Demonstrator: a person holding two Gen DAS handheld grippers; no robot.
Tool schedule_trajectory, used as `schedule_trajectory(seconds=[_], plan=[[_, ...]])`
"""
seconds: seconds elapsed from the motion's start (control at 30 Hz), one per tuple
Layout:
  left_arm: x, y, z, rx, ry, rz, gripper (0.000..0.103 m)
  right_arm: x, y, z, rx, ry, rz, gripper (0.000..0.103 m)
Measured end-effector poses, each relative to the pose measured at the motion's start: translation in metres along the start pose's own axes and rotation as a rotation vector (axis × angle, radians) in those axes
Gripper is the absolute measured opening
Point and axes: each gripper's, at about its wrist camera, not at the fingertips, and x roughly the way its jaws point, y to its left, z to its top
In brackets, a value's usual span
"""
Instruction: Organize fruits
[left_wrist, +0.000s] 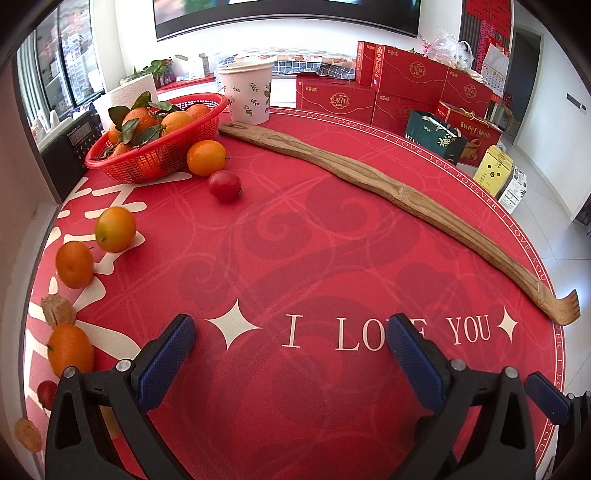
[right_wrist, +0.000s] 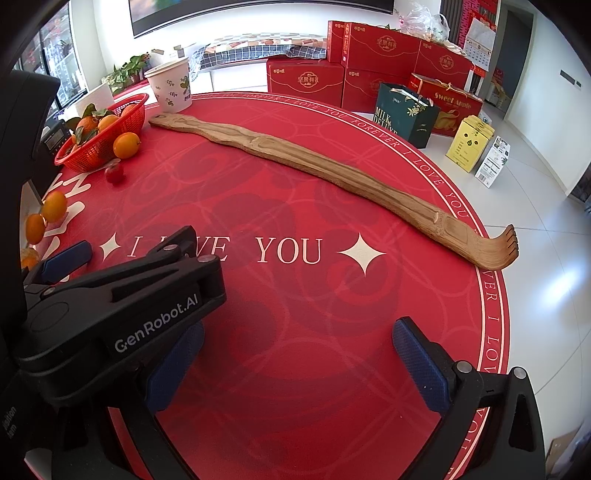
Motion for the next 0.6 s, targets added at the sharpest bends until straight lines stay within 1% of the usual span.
schedule_trajectory(seconds=[0.6], plan=[[0.0000,0.0000,0.0000,0.000,0.000,0.000,0.103,0.0005,0.0016,0.0002,-0.001,-0.002,0.000,0.103]])
